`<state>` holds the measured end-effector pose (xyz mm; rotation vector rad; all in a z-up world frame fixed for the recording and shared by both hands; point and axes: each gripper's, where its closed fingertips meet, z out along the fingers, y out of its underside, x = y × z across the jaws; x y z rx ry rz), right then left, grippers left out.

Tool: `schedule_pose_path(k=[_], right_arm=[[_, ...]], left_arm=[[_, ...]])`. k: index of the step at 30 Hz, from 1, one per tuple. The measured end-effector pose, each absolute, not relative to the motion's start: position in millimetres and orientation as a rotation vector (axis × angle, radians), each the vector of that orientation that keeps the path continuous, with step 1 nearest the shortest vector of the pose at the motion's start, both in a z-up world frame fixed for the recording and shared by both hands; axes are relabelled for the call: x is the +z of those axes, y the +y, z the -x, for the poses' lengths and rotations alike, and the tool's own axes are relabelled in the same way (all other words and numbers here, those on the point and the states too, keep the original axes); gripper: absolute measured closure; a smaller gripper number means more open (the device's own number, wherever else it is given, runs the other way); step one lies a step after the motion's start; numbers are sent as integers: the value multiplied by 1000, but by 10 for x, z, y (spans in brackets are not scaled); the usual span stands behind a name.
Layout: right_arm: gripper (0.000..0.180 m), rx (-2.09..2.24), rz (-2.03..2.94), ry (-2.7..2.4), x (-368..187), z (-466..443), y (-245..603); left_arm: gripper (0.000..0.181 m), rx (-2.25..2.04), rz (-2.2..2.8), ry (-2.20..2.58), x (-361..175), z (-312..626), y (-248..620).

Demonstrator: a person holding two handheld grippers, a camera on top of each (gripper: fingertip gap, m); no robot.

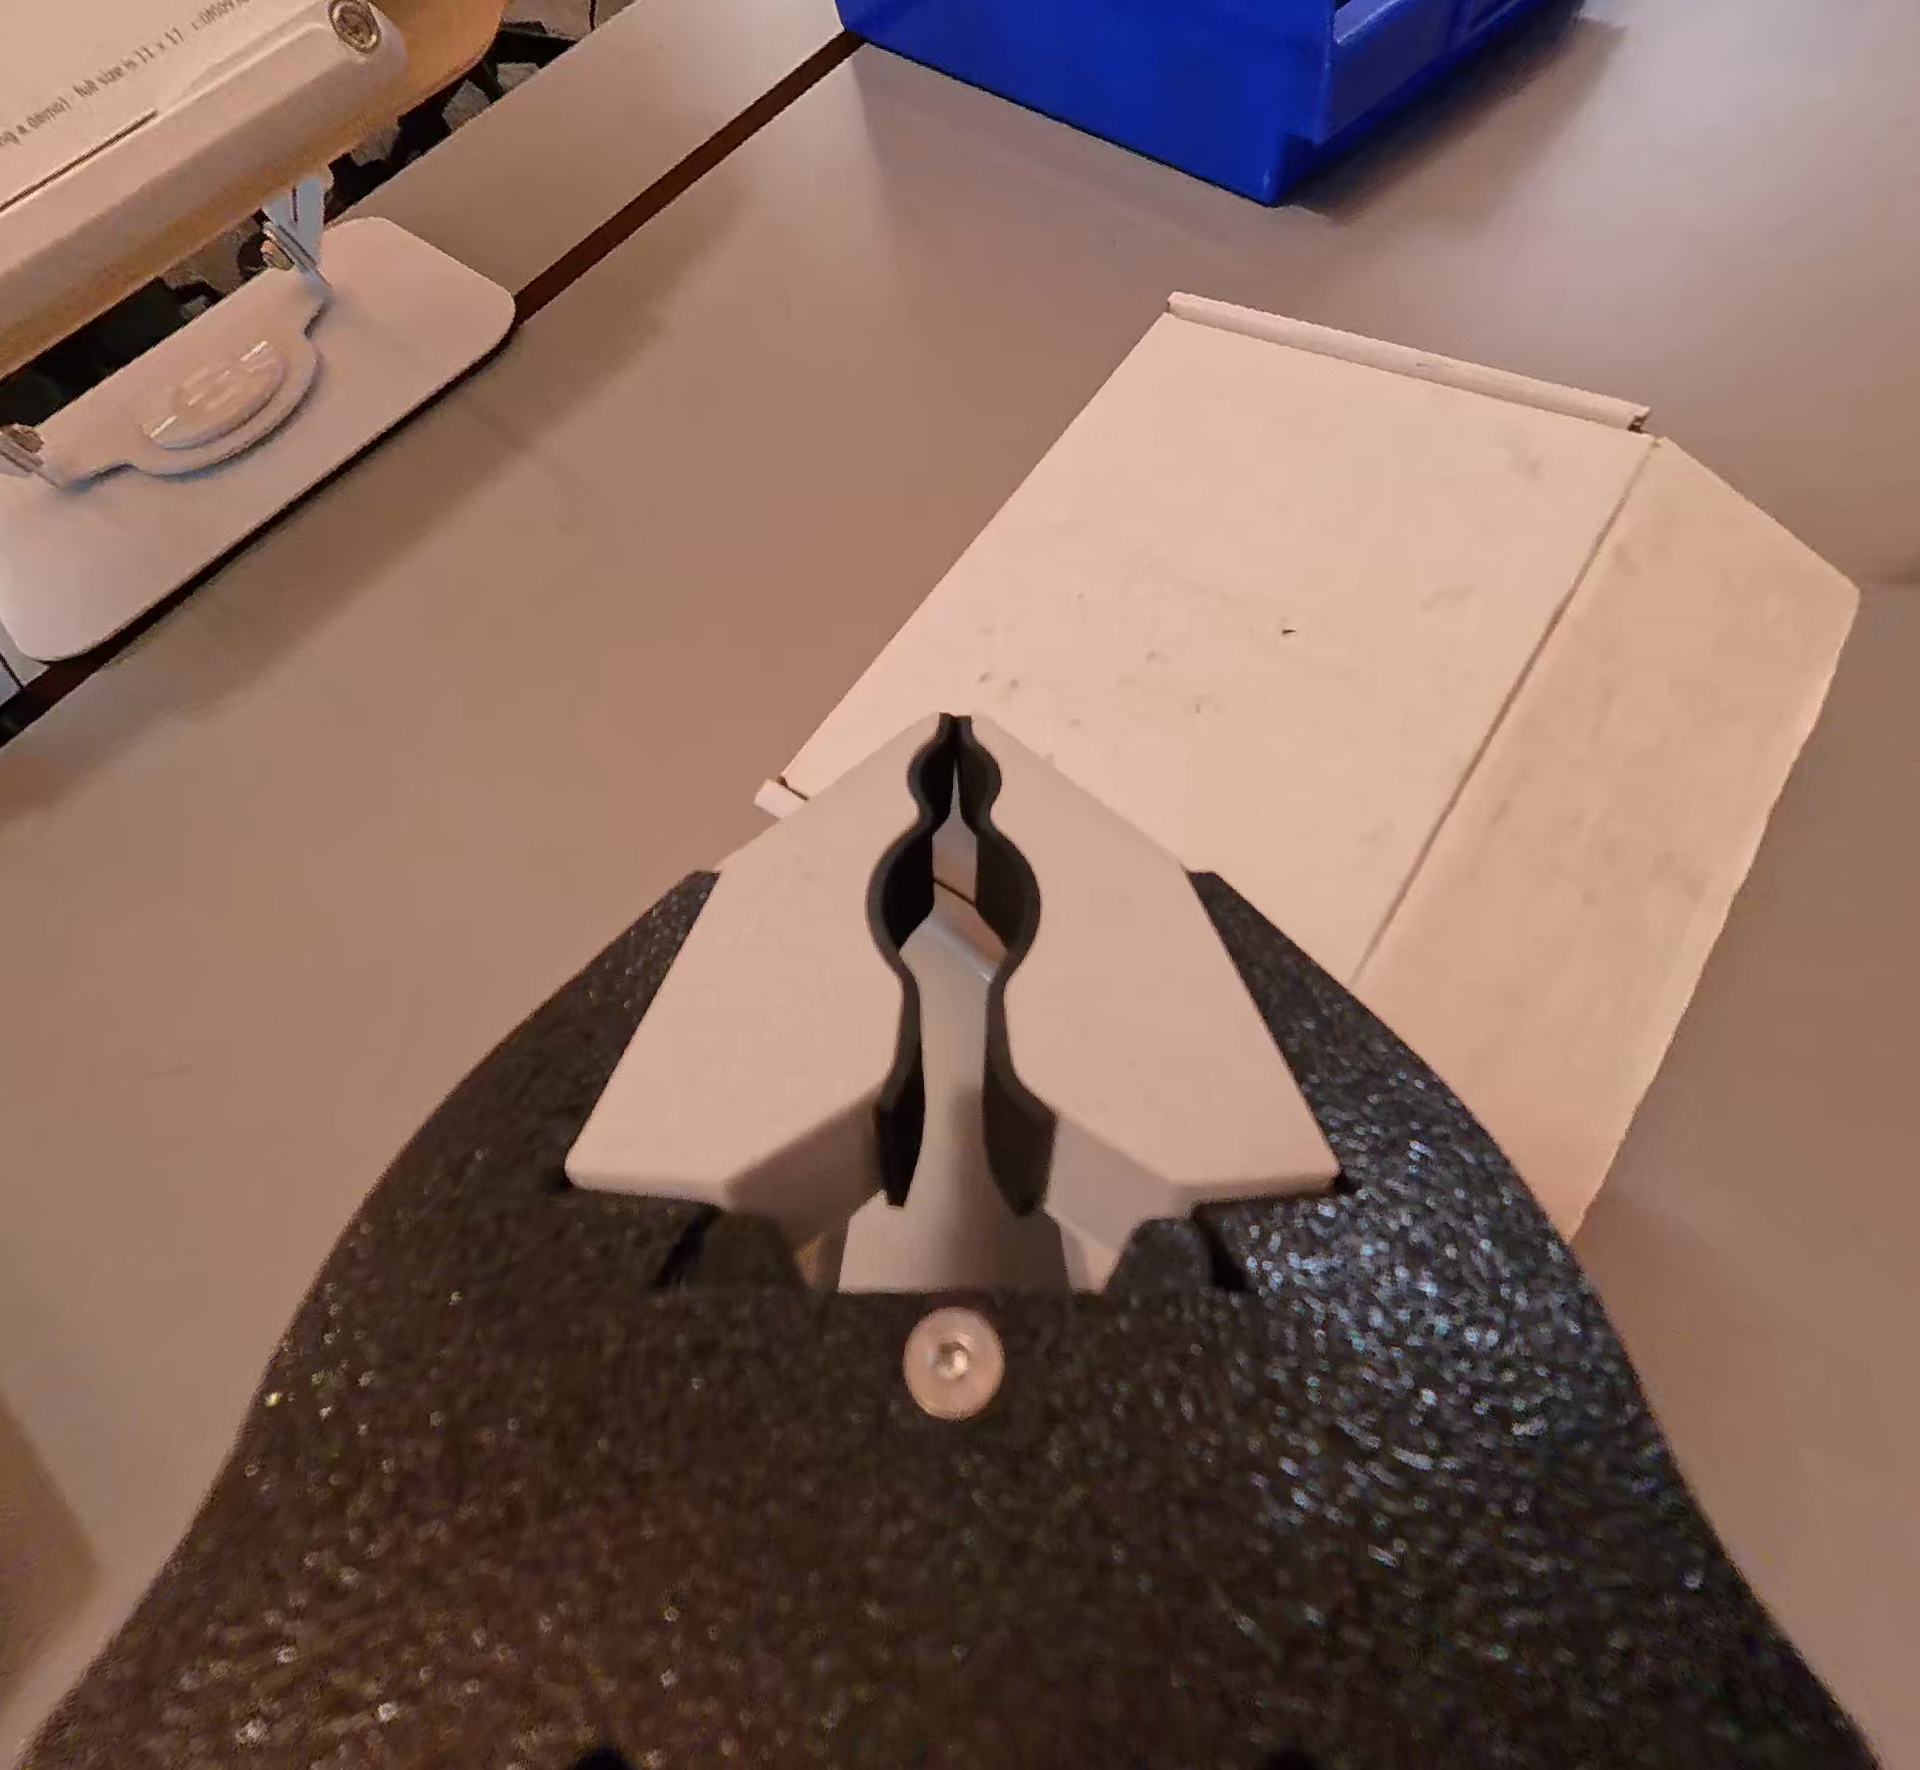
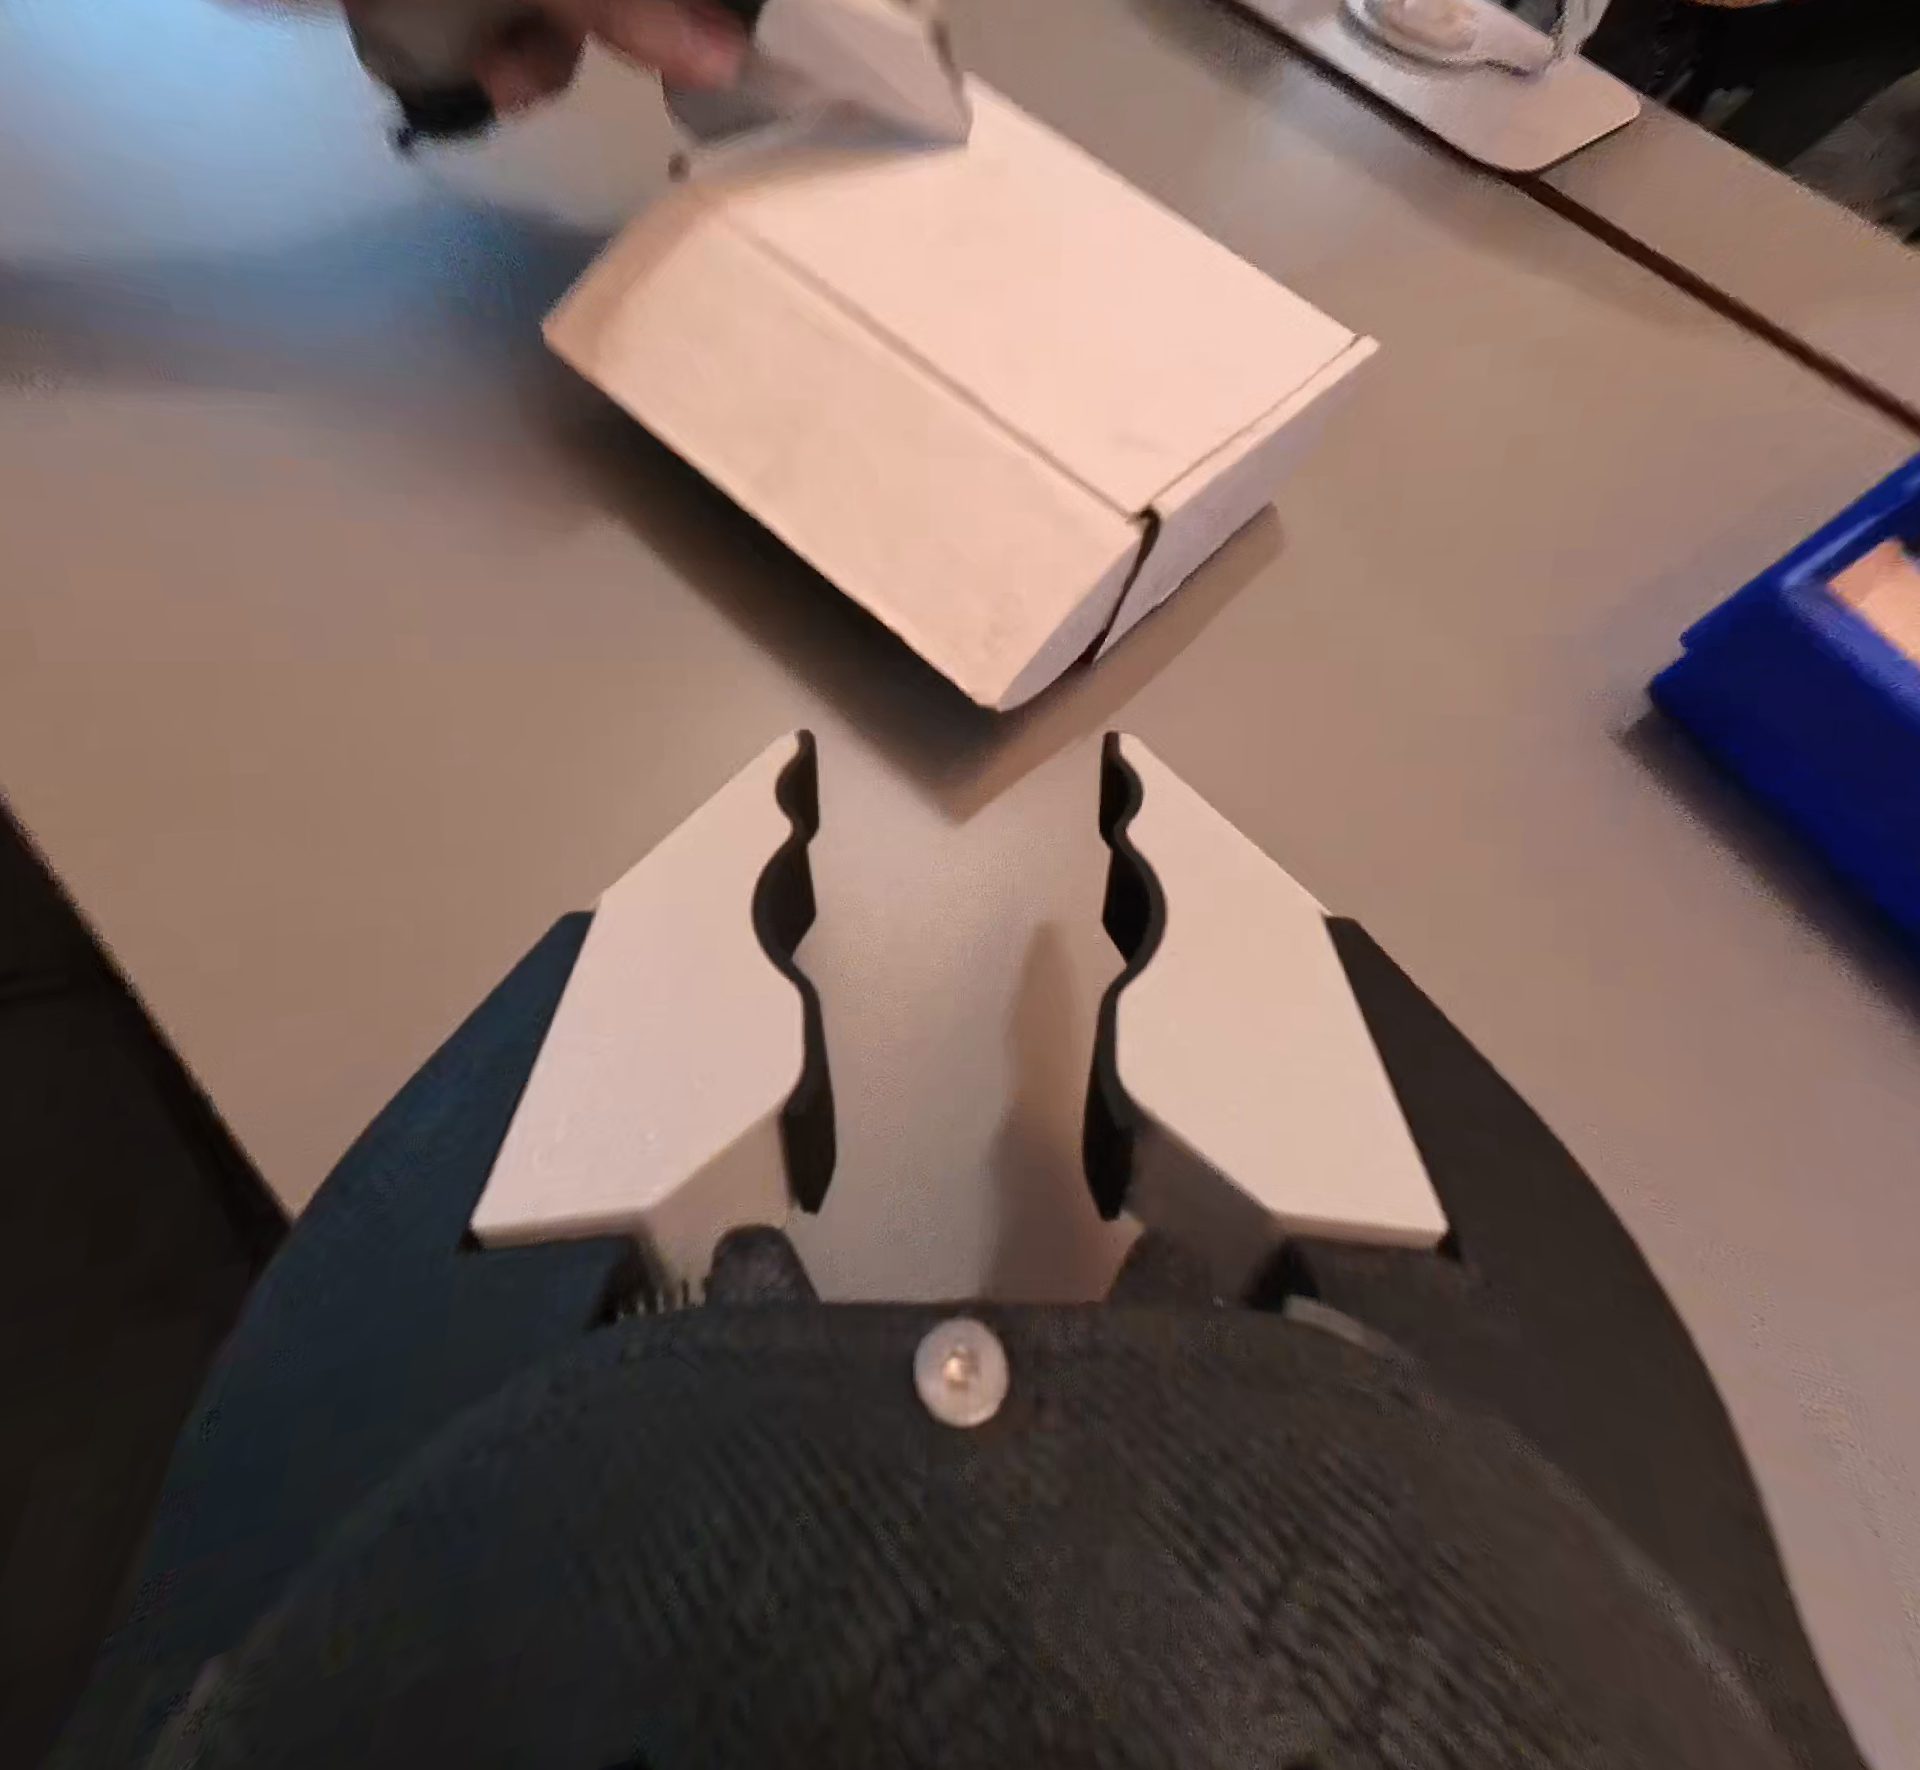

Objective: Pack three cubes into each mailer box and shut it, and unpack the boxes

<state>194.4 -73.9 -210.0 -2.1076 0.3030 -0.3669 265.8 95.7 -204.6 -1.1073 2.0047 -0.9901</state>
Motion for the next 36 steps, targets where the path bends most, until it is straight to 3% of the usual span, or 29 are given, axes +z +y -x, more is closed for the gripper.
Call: schedule_pose_path(k=[1,5,10,13,16,20,31,36], right_arm=[[126,-293,2037,354,-2015,-1969,-748],[125,-76,1939,503,-1957,-2190,-699],[103,109,2091,466,-2238,-2405,-478],[108,220,2144,383,-2322,-2420,-388],[127,300,2135,248,-2283,-2366,-359],[132,238,2163,185,-2320,-2413,-353],[133,140,2144,171,-2316,-2453,-352],[114,11,2144,138,-2208,-2572,-376]], left_arm=[[181,-990,1108,2006,-2046,-2659,957],[181,-977,1094,2009,-2047,-2659,957],[181,-980,1090,2012,-2047,-2659,956],[181,-980,1074,2015,-2048,-2656,953],[181,-980,1061,2020,-2050,-2655,952],[181,-986,1052,2018,-2049,-2656,952],[181,-1031,1091,1978,-2046,-2664,959],[181,-1007,1068,1978,-2043,-2666,958]])
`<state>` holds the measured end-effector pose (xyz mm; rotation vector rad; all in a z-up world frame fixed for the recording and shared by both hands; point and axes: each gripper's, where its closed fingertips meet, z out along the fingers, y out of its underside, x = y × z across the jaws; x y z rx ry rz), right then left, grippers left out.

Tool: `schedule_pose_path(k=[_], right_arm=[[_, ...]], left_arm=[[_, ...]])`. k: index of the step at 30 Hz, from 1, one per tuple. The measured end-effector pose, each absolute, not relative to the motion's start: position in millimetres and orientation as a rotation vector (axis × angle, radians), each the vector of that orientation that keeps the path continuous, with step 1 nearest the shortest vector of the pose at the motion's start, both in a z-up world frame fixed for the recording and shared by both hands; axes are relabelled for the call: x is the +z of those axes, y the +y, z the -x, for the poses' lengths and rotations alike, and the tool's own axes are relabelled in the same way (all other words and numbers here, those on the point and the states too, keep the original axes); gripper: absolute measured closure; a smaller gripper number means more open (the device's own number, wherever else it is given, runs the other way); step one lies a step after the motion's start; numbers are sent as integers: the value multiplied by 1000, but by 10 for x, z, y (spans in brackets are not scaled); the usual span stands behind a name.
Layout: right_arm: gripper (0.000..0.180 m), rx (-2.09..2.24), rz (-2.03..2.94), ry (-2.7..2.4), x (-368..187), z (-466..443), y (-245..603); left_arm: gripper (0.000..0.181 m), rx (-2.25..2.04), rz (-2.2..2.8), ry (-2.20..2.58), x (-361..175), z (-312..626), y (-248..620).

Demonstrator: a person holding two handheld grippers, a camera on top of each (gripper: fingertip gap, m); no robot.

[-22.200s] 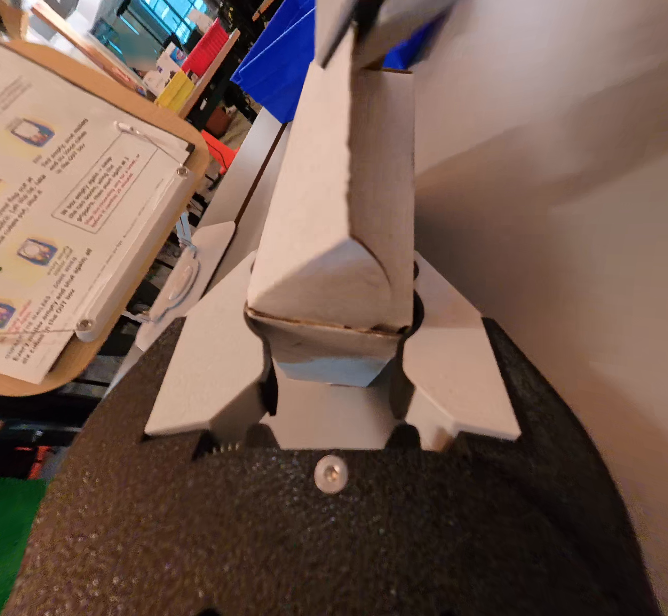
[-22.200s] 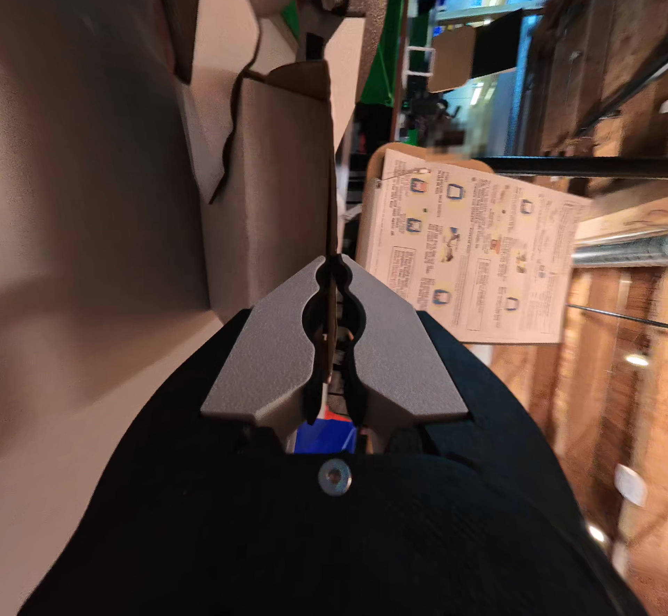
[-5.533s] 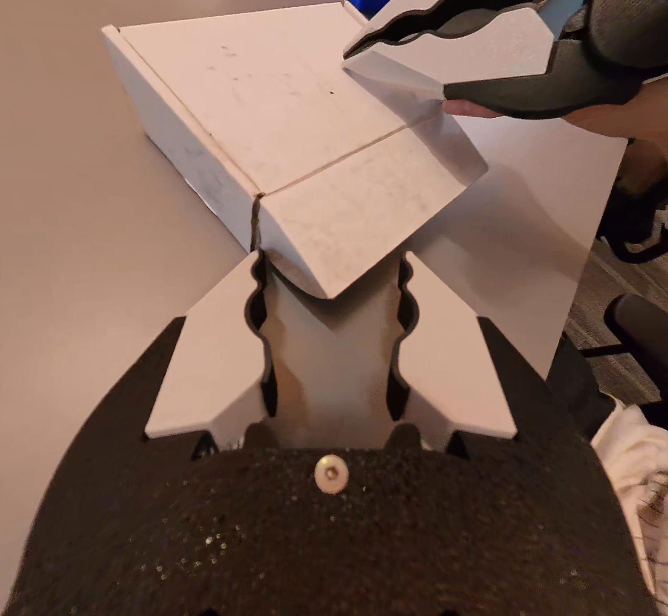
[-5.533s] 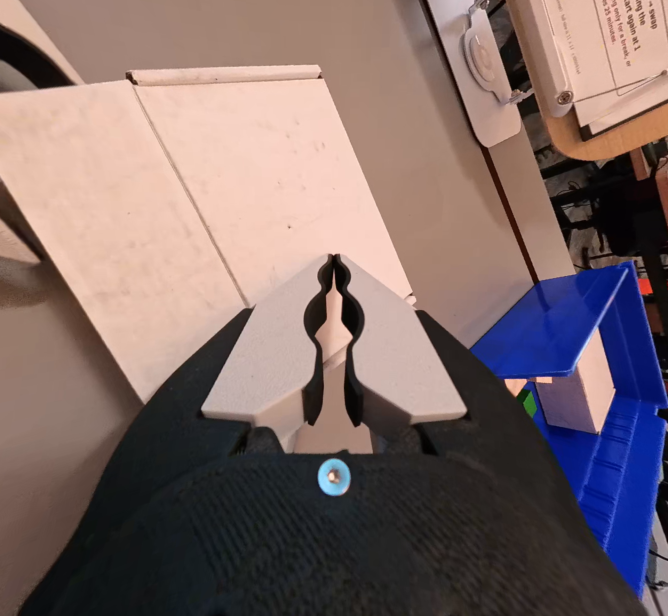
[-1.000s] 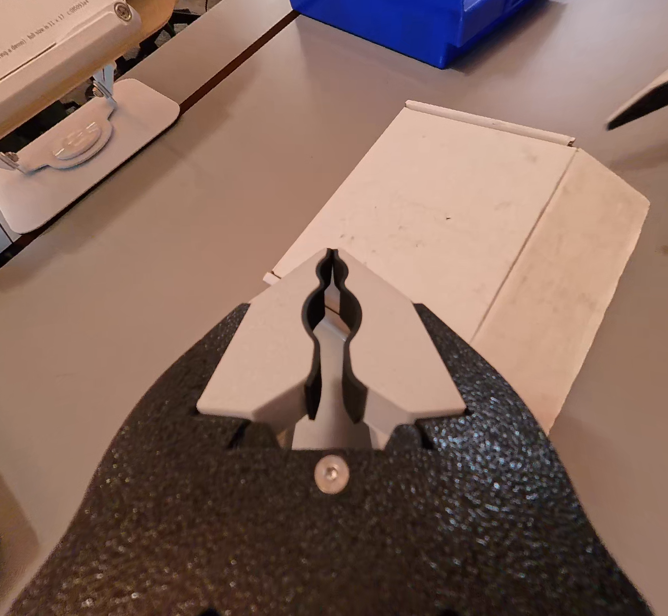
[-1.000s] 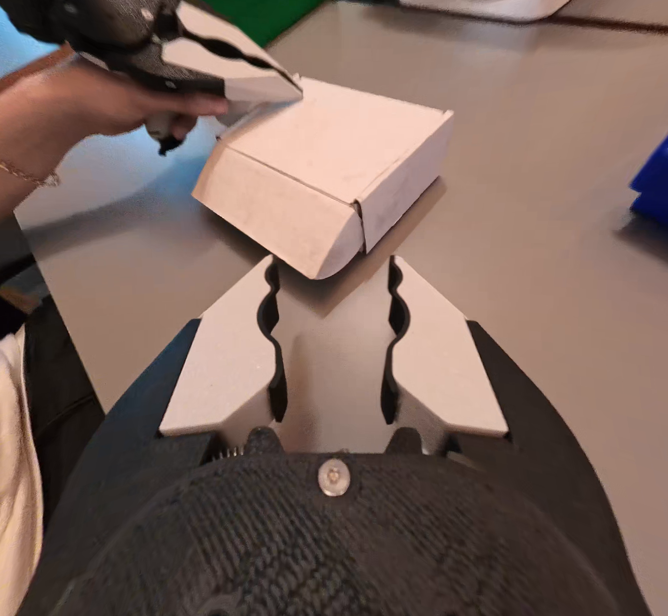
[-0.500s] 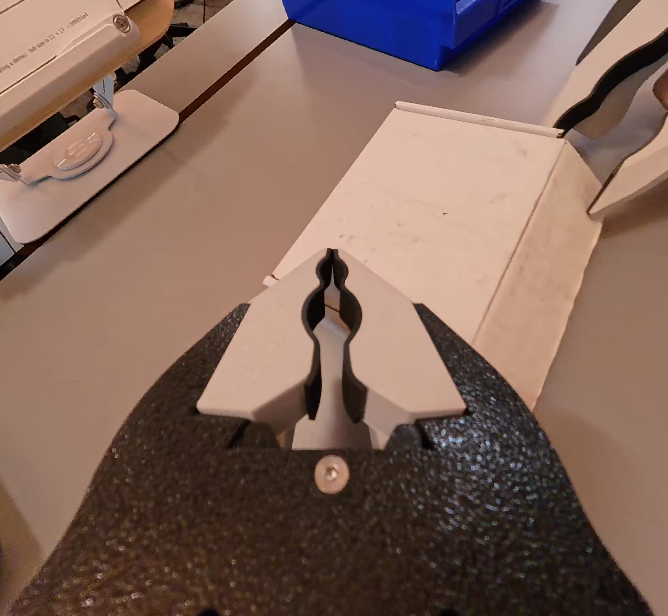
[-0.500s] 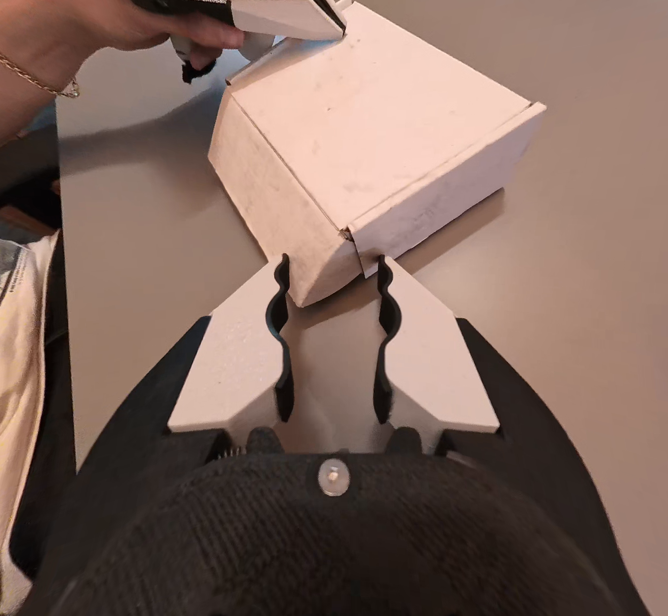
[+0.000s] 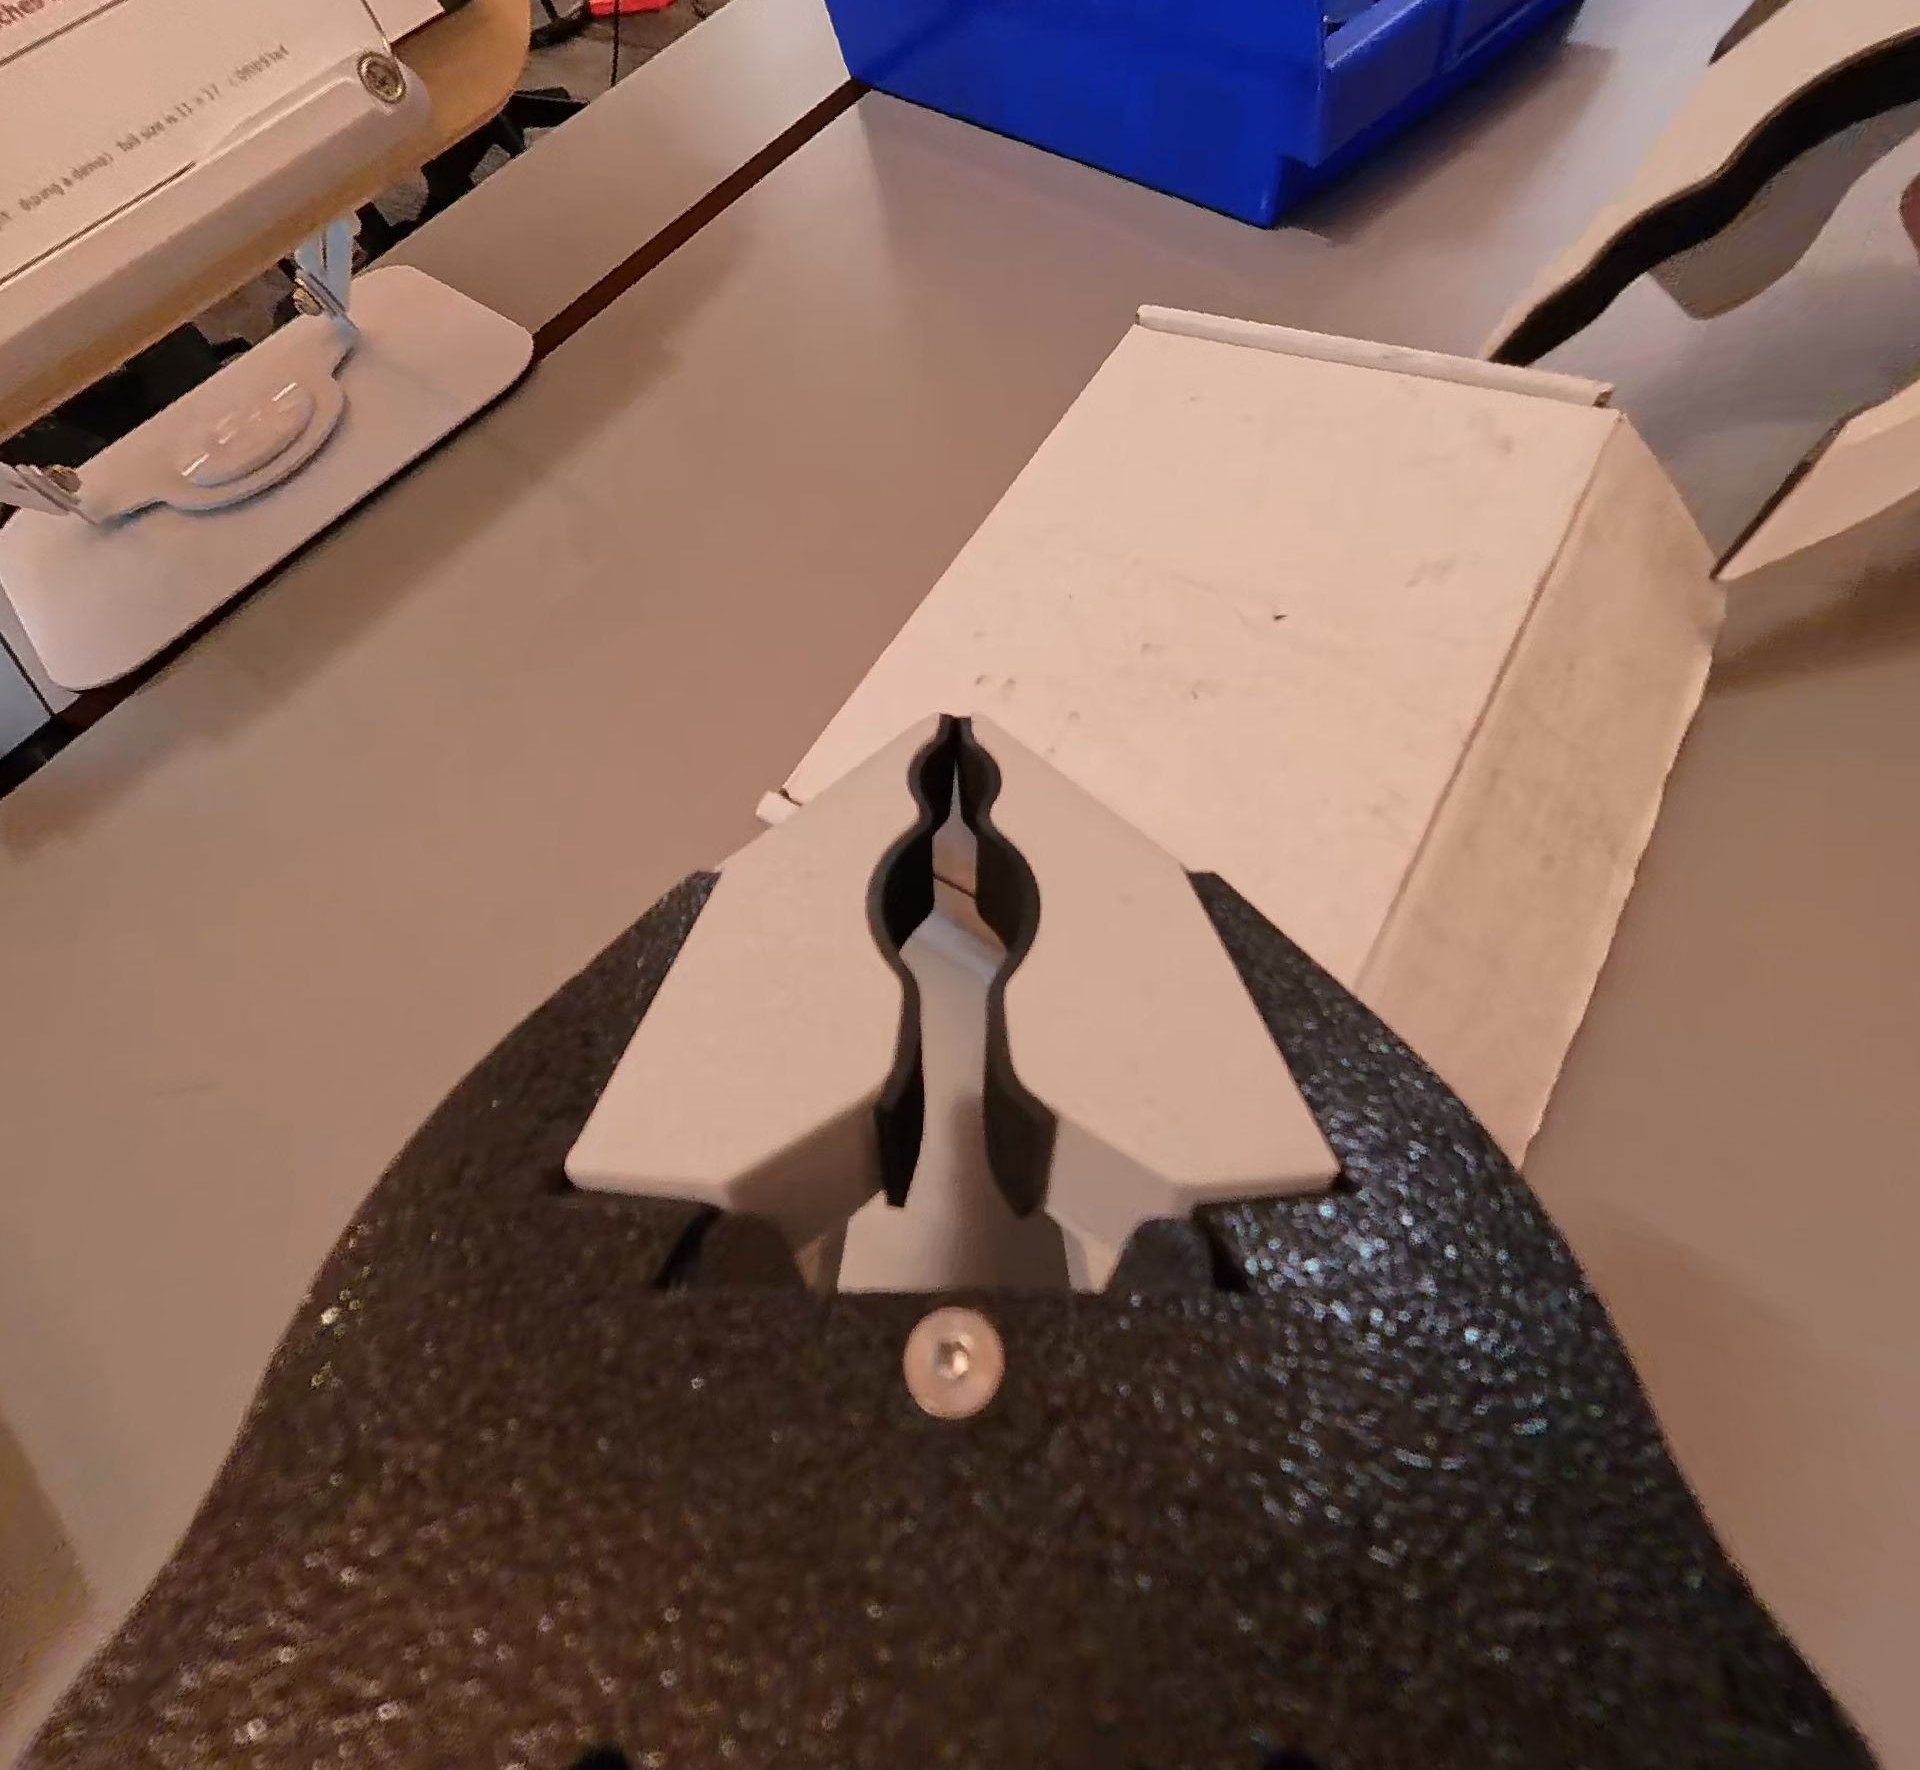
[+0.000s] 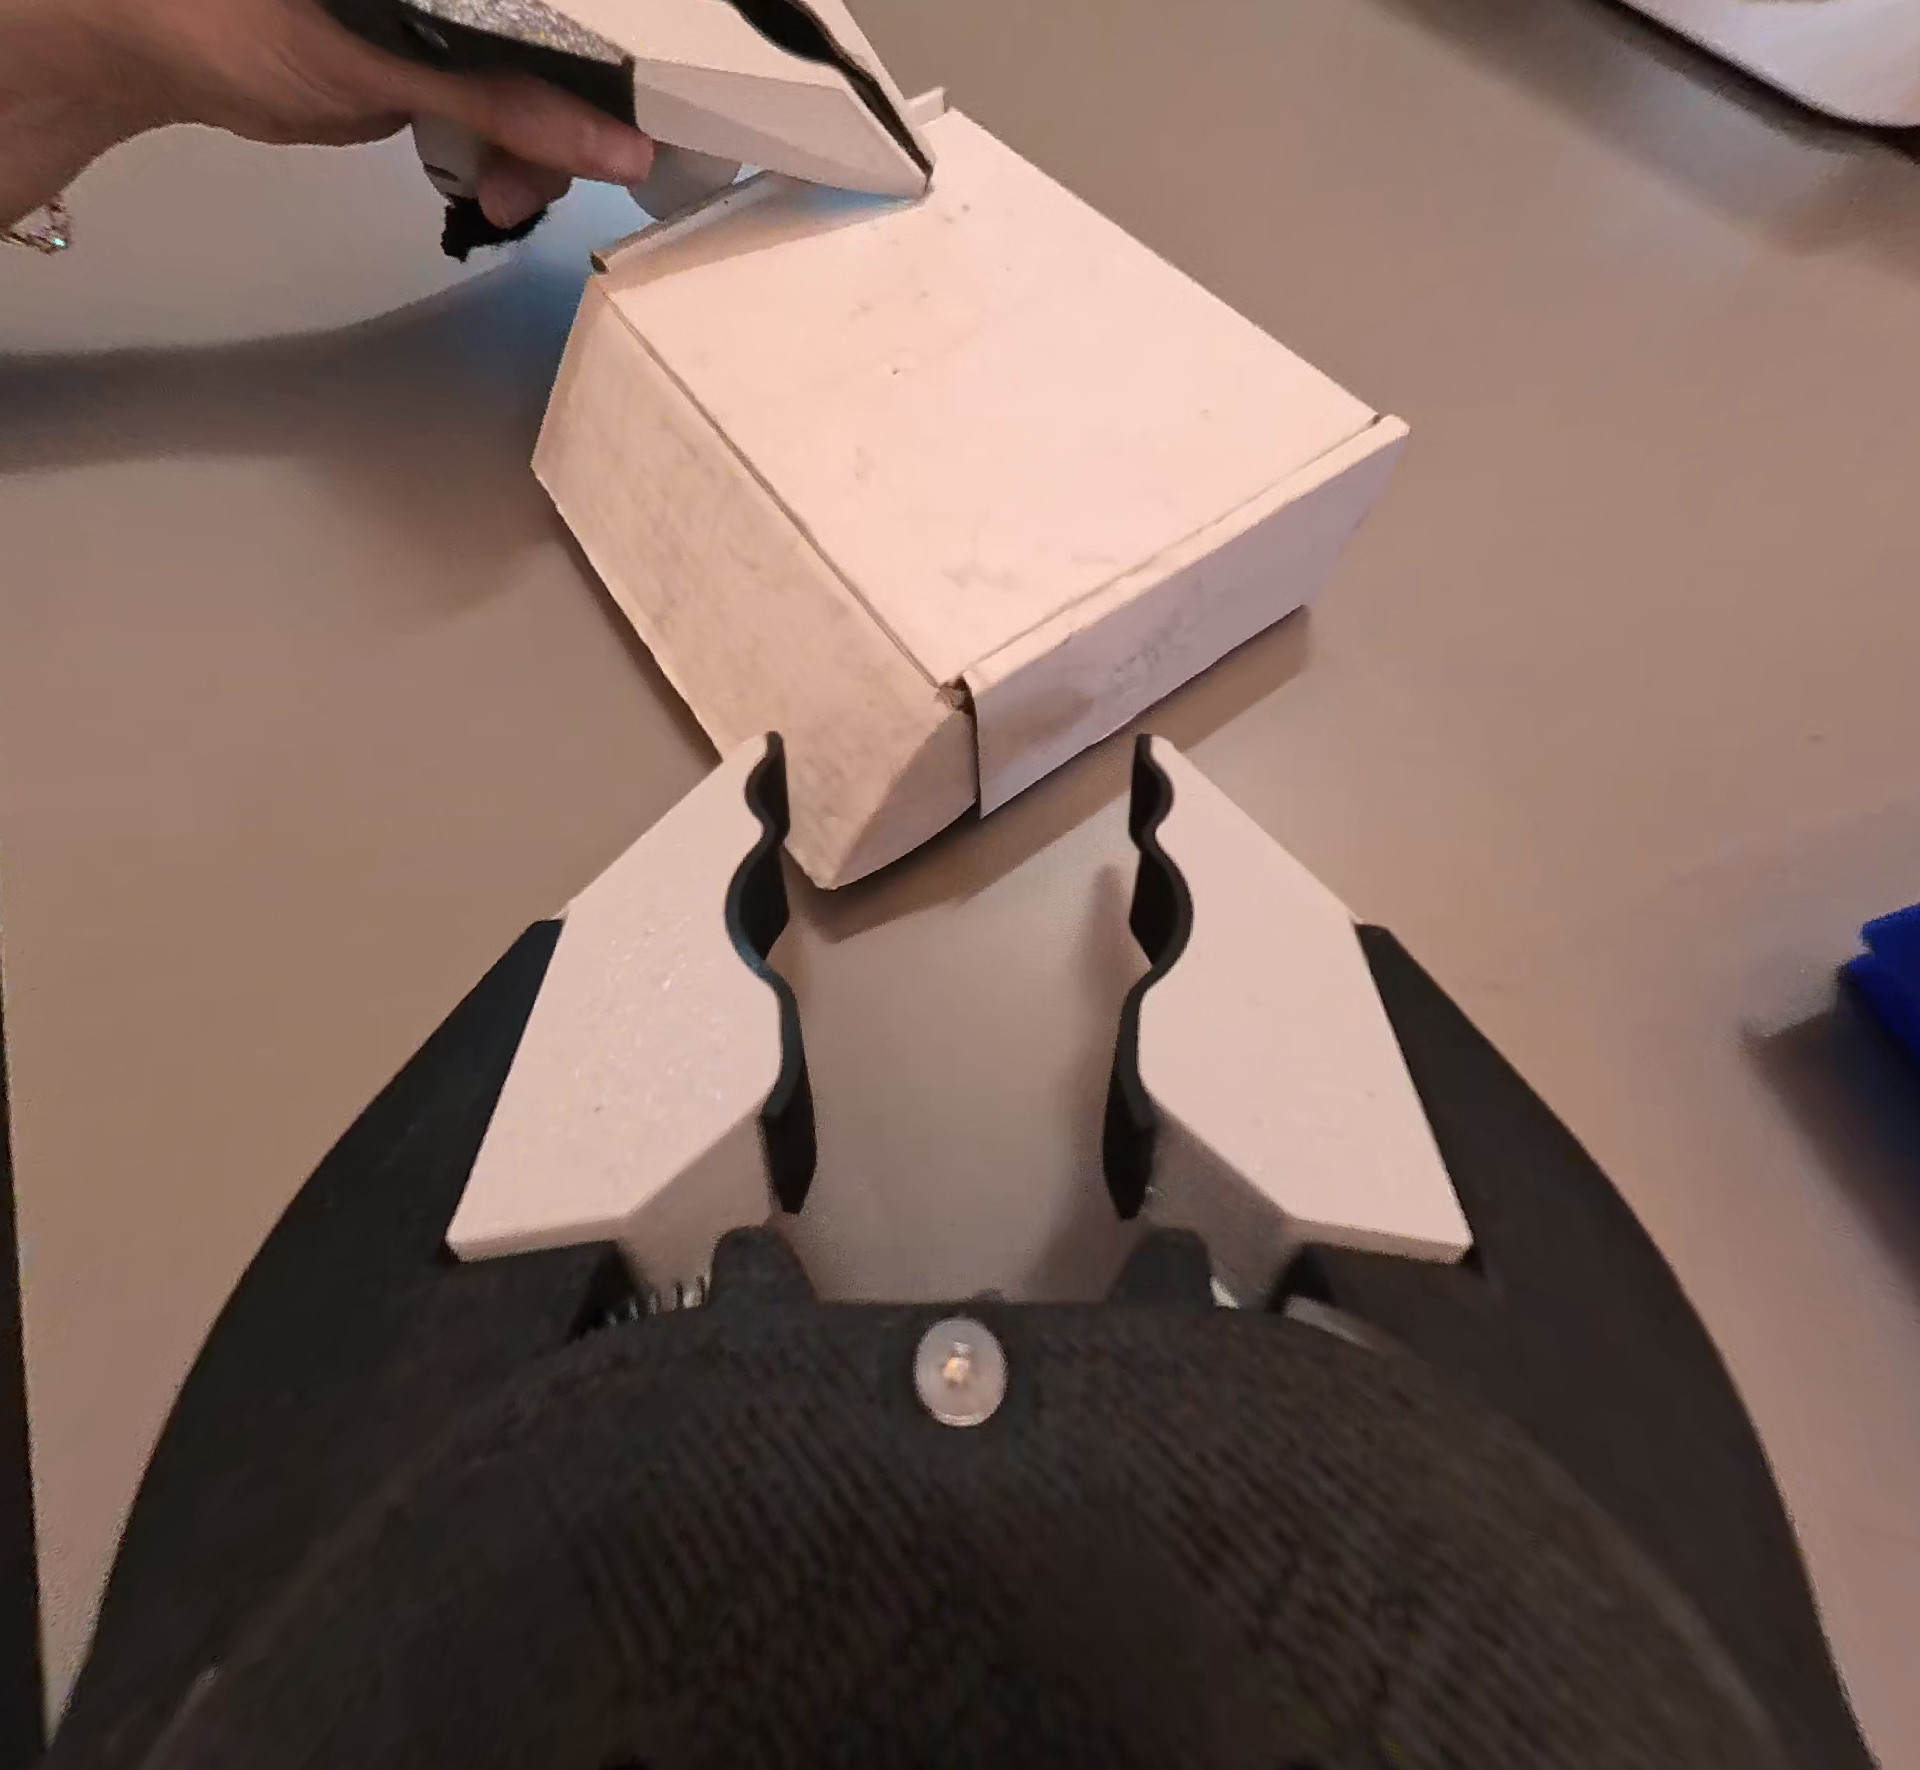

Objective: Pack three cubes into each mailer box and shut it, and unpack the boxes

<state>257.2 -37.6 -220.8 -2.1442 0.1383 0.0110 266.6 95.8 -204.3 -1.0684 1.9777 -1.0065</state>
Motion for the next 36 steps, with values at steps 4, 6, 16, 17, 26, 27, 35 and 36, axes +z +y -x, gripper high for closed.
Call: schedule_pose_path(k=[4,6,16,17,26,27,35,36], right_arm=[[107,-67,2181,60,-2205,-2541,-381],[106,-164,2196,28,-2174,-2573,-393],[106,-203,2115,42,-1991,-2651,-564],[105,-164,2110,41,-2006,-2629,-585],[107,-74,2128,2,-2097,-2725,-509],[107,-50,2132,-27,-2122,-2696,-474],[96,8,2183,-97,-2269,-2604,-446],[96,-4,2166,-93,-2256,-2616,-434]], left_arm=[[181,-1081,1124,1940,-2038,-2660,957],[181,-1105,1132,1919,-2037,-2657,957],[145,-1255,1226,1775,-1755,-2402,1091],[140,-1255,1238,1807,-1785,-2315,1105],[105,-1213,1259,2176,-2278,-1723,797],[101,-1155,1233,2208,-2344,-1707,791],[103,-1191,1123,2231,-2356,-1737,670],[101,-1213,1137,2231,-2348,-1749,651]])
